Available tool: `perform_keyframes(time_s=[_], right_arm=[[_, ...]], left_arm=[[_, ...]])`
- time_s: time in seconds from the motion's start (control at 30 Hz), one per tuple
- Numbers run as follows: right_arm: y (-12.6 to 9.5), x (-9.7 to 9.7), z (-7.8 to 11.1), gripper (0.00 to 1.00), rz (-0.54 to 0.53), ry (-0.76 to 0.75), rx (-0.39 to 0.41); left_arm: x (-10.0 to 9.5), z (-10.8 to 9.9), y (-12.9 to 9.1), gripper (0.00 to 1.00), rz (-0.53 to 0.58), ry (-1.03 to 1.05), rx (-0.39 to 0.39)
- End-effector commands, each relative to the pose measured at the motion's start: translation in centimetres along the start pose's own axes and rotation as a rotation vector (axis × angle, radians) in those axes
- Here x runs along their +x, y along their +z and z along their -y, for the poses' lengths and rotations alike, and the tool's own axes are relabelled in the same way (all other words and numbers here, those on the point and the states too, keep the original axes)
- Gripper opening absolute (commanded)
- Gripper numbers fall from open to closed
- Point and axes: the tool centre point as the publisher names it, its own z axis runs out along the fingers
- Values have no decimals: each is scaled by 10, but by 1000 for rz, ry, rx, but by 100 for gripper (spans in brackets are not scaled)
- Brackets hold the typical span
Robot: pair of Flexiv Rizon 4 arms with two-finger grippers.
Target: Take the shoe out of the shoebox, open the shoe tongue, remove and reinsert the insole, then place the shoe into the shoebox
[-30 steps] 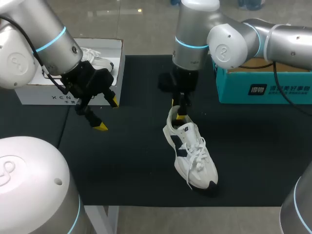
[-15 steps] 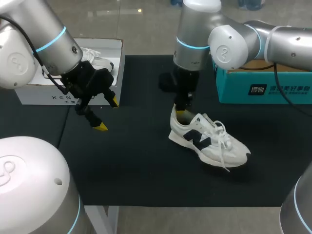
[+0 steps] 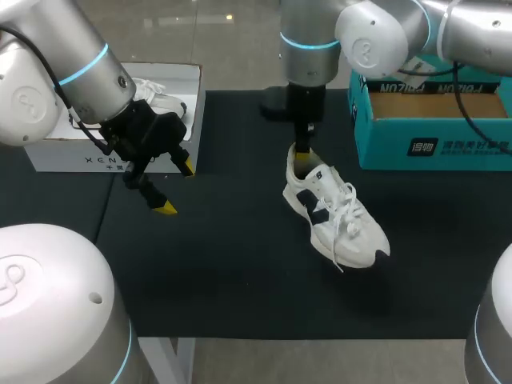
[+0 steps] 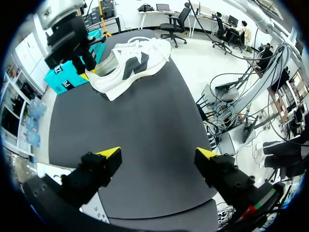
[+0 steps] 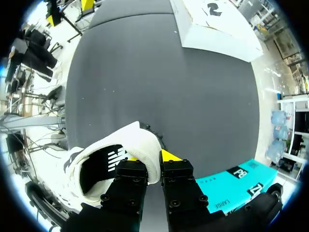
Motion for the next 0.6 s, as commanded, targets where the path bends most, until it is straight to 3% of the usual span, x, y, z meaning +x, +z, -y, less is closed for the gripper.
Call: perform_keyframes(time_s=[0.03, 0.37, 0.43, 0.6], right_arm=[[-76, -5, 19, 0, 51, 140, 77], [-131, -28, 68, 0, 96, 395, 101], [-138, -31, 77, 0, 83, 454, 145], [-146, -32, 81, 0, 83, 492, 162]], left_arm=[[0, 0, 0, 100, -1, 0, -2], [0, 0, 0, 100, -1, 0, -2], [0, 0, 0, 100, -1, 0, -2], [0, 0, 0, 100, -1, 0, -2]])
